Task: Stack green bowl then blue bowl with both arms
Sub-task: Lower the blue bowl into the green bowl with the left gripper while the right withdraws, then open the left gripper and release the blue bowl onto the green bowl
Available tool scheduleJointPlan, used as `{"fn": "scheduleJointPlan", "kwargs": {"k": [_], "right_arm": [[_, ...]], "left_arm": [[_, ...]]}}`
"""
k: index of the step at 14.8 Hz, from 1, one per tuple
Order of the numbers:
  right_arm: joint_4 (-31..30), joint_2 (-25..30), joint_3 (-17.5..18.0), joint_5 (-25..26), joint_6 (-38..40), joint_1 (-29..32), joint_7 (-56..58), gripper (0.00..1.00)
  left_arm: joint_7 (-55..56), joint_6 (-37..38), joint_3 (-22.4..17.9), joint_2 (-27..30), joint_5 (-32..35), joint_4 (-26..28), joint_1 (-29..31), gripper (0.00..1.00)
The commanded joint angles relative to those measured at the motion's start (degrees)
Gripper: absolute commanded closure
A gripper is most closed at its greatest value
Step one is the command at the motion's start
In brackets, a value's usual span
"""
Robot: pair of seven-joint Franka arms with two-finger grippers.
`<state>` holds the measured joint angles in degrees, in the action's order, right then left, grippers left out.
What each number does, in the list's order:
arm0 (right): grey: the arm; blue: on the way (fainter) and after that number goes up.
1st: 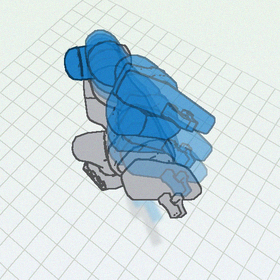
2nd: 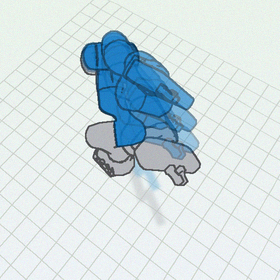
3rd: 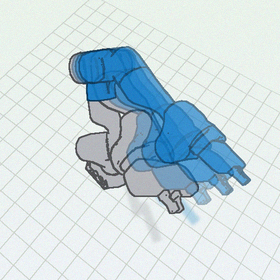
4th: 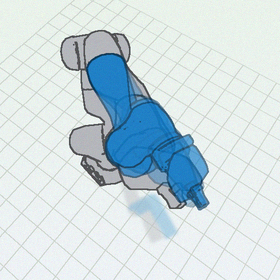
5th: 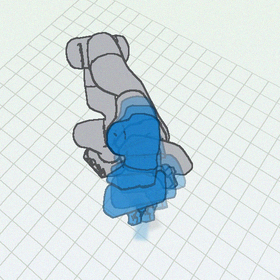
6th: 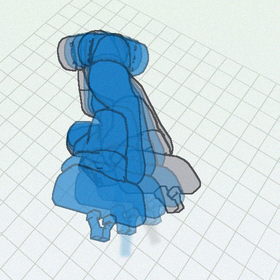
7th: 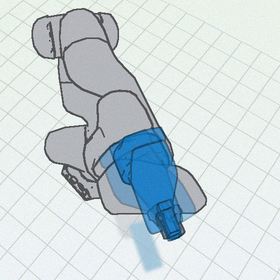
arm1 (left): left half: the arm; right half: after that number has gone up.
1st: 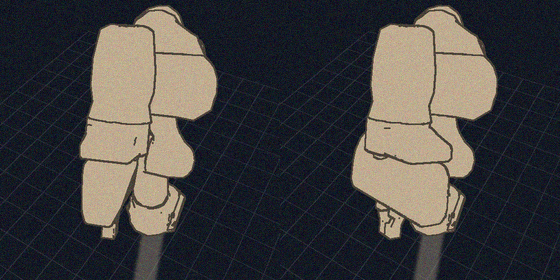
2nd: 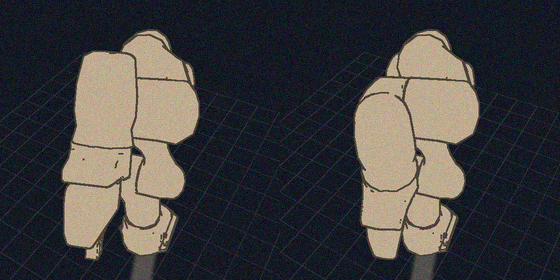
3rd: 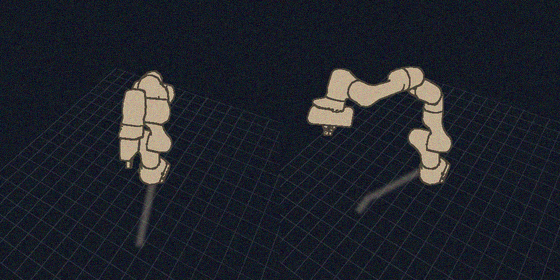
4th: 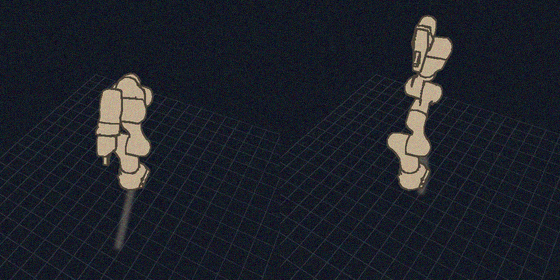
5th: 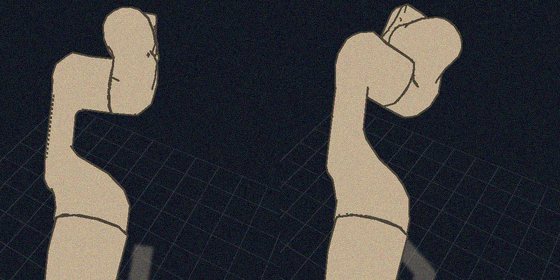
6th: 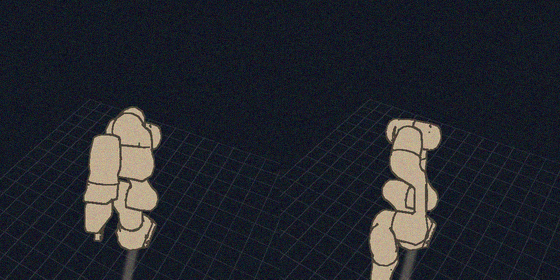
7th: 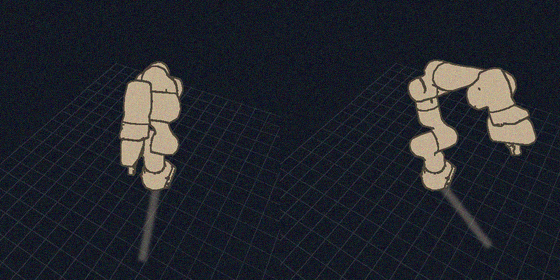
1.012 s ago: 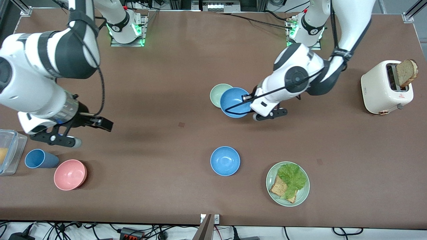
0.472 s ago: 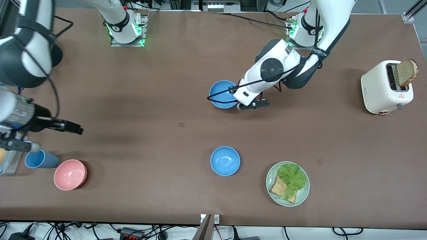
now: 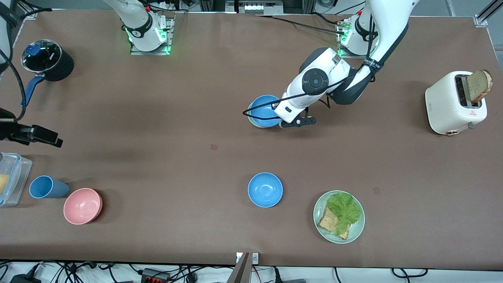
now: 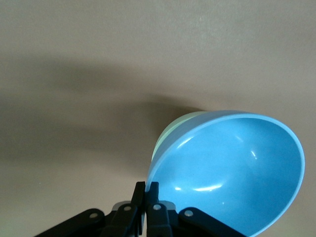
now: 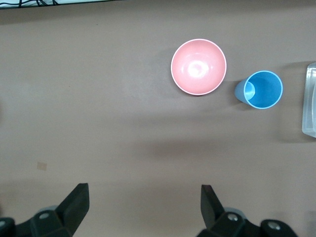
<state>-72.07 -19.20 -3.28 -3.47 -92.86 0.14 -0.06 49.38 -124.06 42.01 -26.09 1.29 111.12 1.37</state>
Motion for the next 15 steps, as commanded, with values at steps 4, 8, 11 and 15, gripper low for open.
{"fn": "scheduleJointPlan", "kwargs": {"k": [4,8,11,15], "right_arm": [[-6.5,5.7,2.2,1.9,-0.4,2.8,1.6,0.0],[-9.2,7.6,2.2,5.5,-0.1,1.3,1.5,0.0],[-19.7,13.6,2.2,5.4,-5.9,1.3,1.3,0.0],[-27.4,18.4,2.2,4.8,-9.5,1.2,1.2,0.0]], "left_arm": [[0.9,-0.9,-0.4,-0.6,3.0,0.5,-2.6,0.95],[1.0,-1.5,-0.4,-1.6,5.4,0.4,-2.6,0.88],[1.0,-0.7,-0.2,-0.9,5.4,0.0,-1.5,0.71],[0.4,6.8,0.3,0.2,5.4,-5.4,0.8,0.65]]}}
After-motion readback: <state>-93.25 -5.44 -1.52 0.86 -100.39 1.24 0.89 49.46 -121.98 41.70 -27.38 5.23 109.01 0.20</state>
